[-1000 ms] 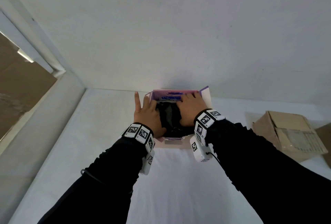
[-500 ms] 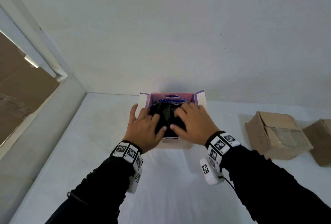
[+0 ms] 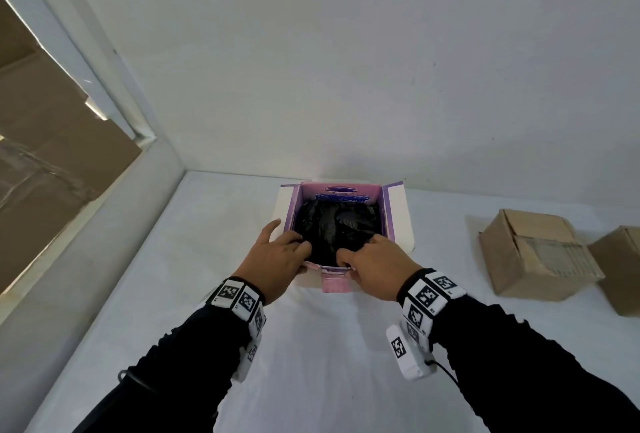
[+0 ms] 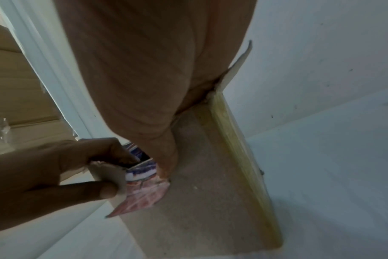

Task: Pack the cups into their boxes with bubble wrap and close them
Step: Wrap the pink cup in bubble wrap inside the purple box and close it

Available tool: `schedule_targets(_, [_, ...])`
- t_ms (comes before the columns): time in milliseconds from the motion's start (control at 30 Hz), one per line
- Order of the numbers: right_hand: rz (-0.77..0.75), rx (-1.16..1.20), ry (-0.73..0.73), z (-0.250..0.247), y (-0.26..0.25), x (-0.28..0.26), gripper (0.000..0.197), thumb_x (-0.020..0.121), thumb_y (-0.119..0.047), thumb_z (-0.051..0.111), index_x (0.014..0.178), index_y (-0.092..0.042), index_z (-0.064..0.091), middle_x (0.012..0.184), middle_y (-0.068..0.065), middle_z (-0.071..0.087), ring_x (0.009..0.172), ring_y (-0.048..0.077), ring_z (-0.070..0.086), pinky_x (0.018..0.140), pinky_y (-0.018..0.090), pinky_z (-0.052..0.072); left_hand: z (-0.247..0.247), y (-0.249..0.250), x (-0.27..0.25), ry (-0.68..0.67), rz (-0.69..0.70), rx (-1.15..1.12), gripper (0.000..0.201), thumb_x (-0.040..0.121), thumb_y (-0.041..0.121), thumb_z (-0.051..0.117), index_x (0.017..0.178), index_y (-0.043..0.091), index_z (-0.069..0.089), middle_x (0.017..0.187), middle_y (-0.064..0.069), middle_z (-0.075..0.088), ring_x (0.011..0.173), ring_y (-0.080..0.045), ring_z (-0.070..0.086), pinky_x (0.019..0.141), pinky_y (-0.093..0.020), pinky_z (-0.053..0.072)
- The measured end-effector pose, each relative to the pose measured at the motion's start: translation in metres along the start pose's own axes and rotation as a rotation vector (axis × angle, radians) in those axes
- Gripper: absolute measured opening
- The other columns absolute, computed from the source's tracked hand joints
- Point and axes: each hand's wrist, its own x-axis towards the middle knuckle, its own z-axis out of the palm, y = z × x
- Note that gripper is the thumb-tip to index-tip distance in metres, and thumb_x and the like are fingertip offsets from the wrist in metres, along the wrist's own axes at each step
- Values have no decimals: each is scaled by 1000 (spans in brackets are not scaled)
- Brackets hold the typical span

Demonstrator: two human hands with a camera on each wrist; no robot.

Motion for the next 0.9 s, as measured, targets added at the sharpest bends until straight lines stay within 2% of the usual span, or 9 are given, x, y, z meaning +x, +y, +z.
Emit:
schedule_targets(100, [32,118,41,-6,4,-4,22,91,-39,49,103,-22,55,93,2,66,89,25,60,75,32,38,-12,6,7,-129,-85,27,36,79,34,68,110,22,55,83,10,66,97,-15,59,113,-51,7])
schedule_targets(200, [88,1,172,-5,18,-9,41,90,-57,35,90,-21,56,82,-3,61,78,21,59,87,36,41,-27,15,16,-292,-90,138,20,86,24,53,106,24,58,94,8,60,104,-18,54,112,-58,-12])
schedule_targets(300, [111,-27,108,-8,22,-14,49,96,-47,20,90,-19,59,80,-1,66,77,22,62,105,37,33,-39,23,26,-369,-138,51,20,78,22,45,91,24,60,86,8,60,98,-17,56,111,-61,-14])
schedule_targets(400, [213,22,155,-23,26,-5,24,97,-36,41,93,-19,58,82,0,68,79,23,62,91,31,37,-49,21,42,-302,-232,-83,21,83,21,43,92,23,62,90,5,67,100,-17,59,115,-52,1])
schedule_targets(500, [330,14,225,-25,30,10,20,88,-35,56,104,-23,57,96,-4,67,98,20,60,105,39,25,-45,9,49,-139,-310,83,24,89,28,44,108,22,56,109,2,63,115,-24,48,112,-49,11])
schedule_targets(567, [334,-48,126,-18,32,16,28,88,-31,57,113,-22,54,98,-2,67,104,22,59,113,46,6,-38,6,49,-168,-357,106,33,87,28,49,119,20,53,113,2,62,125,-28,40,112,-57,-3])
schedule_targets(667, [280,-162,46,-15,31,17,23,88,-22,50,111,-18,51,77,-1,67,83,26,64,112,48,-12,-31,9,52,-235,-381,86,45,84,23,51,129,20,48,110,3,66,135,-31,27,102,-64,-24])
schedule_targets(800, [245,-192,25,-23,30,24,23,82,-21,51,104,-14,54,82,3,66,81,27,65,115,51,-7,-25,7,65,-322,-416,79,41,86,26,51,126,26,54,127,-3,57,141,-35,13,92,-65,-35])
schedule_targets(900, [301,-158,-7,-21,31,33,37,78,-24,52,112,-8,50,97,11,63,87,29,62,115,56,-7,-22,4,76,-395,-448,77,33,84,23,48,112,29,64,117,3,62,140,-36,12,87,-65,-37])
